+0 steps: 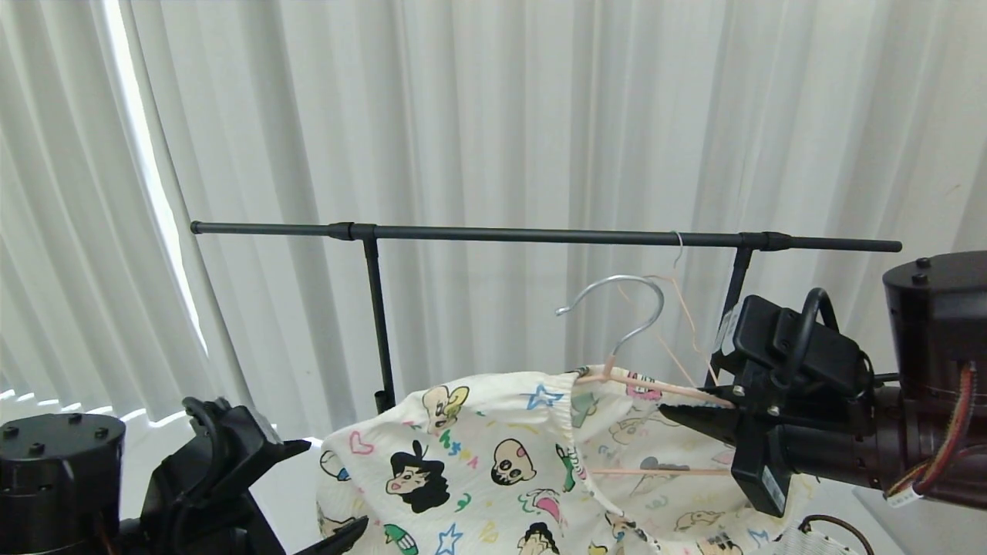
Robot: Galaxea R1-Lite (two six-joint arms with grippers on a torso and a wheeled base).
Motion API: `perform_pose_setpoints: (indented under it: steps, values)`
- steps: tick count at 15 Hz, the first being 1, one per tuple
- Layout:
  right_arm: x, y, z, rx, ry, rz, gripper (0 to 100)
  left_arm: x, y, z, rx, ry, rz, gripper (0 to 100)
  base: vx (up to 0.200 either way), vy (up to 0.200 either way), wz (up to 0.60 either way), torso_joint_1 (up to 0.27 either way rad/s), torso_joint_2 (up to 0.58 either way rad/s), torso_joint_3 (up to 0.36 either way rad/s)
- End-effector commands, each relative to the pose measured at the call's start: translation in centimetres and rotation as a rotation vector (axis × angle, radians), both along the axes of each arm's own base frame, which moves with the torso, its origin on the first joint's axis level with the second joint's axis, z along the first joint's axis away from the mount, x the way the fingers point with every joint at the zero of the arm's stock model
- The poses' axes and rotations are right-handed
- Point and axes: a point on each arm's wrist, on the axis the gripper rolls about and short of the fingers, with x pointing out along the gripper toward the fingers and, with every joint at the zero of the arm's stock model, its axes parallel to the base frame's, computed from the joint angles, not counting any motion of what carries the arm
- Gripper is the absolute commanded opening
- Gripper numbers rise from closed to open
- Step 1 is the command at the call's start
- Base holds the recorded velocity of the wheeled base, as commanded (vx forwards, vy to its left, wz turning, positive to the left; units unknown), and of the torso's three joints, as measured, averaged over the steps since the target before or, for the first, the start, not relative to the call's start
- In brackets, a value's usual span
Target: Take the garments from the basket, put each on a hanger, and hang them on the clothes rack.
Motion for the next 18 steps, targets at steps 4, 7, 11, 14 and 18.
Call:
perform_pose_setpoints:
  steps: [4,7,11,14,18]
  values:
    - [-0.6,-0.1,0.5,0.016,-0.017,0.014,0,1.3,0.3,-1.0,0.011,0.067,0.029,0,0.0,0.0,0.0,0.0,0.0,0.0]
    - [-0.5,-0.5,0.6,0.02,-0.019,-0.006,0,2.0,3.0,-1.4,0.009,0.092,0.2,0,0.0,0.0,0.0,0.0,0.0,0.0]
    - [-0.3,-0.8,0.8,0.027,-0.021,-0.027,0,1.7,4.9,-1.8,0.006,0.11,0.315,0,0.0,0.0,0.0,0.0,0.0,0.0]
    - [-0.2,-0.8,0.8,0.031,-0.02,-0.03,0,1.2,4.6,-1.7,0.002,0.103,0.29,0,0.0,0.0,0.0,0.0,0.0,0.0]
    - [-0.1,-0.7,0.6,0.037,0.005,-0.048,0,0.8,4.5,-1.1,-0.018,0.062,0.266,100,0.0,0.0,0.0,0.0,0.0,0.0]
